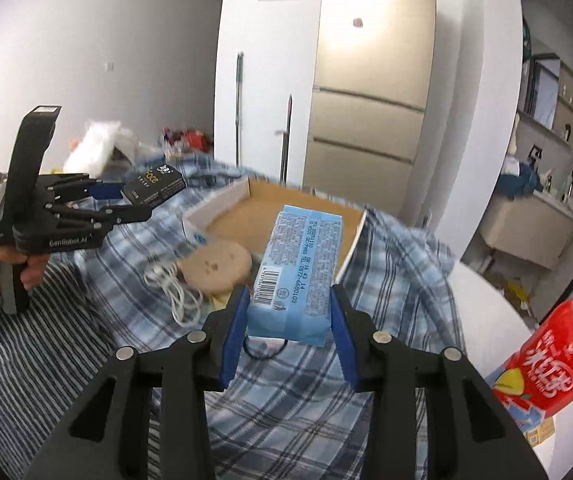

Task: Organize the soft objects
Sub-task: 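Lift both items and lower them into the white box, opening both grippers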

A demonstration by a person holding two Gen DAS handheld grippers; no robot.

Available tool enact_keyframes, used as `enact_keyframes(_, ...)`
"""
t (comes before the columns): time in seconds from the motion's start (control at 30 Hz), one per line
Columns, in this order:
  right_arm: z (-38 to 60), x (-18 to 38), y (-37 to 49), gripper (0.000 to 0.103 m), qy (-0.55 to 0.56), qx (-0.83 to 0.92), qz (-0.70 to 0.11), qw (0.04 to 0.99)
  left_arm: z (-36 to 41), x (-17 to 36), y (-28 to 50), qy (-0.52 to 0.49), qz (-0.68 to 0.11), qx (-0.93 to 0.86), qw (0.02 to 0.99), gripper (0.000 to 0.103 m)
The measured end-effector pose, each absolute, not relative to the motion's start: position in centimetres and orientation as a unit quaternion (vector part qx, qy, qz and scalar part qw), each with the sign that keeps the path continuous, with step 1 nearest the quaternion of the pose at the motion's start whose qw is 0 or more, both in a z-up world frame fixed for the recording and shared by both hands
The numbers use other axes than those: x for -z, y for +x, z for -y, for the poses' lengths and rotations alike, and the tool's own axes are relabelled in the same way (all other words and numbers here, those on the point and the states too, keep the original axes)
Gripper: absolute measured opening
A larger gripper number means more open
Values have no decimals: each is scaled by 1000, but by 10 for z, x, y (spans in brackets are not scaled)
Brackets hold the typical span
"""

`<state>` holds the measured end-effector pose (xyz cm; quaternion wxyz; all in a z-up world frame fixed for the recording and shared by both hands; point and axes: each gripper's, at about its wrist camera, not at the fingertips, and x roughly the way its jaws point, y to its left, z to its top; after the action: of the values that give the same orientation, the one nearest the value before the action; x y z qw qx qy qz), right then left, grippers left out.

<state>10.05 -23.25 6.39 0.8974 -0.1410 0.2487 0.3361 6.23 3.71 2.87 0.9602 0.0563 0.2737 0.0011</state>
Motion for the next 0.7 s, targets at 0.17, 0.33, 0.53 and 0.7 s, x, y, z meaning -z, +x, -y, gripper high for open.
enact_keyframes(0.17, 240, -81, 91, 39, -115, -346, -221, 904, -27, -58, 42, 48, -241, 7, 969, 50)
enact_keyframes(0.33, 243, -90, 87, 39, -79, -357, -211, 907, -18, -84, 29, 29, -227, 17, 973, 50)
enact_keyframes(0.53, 237, -93, 79, 39, -80, -368, -200, 905, -15, -98, 17, 19, -214, 13, 976, 50)
enact_keyframes(0.7, 237, -95, 78, 39, -79, -375, -197, 902, -14, -98, 9, 9, -217, 6, 976, 50)
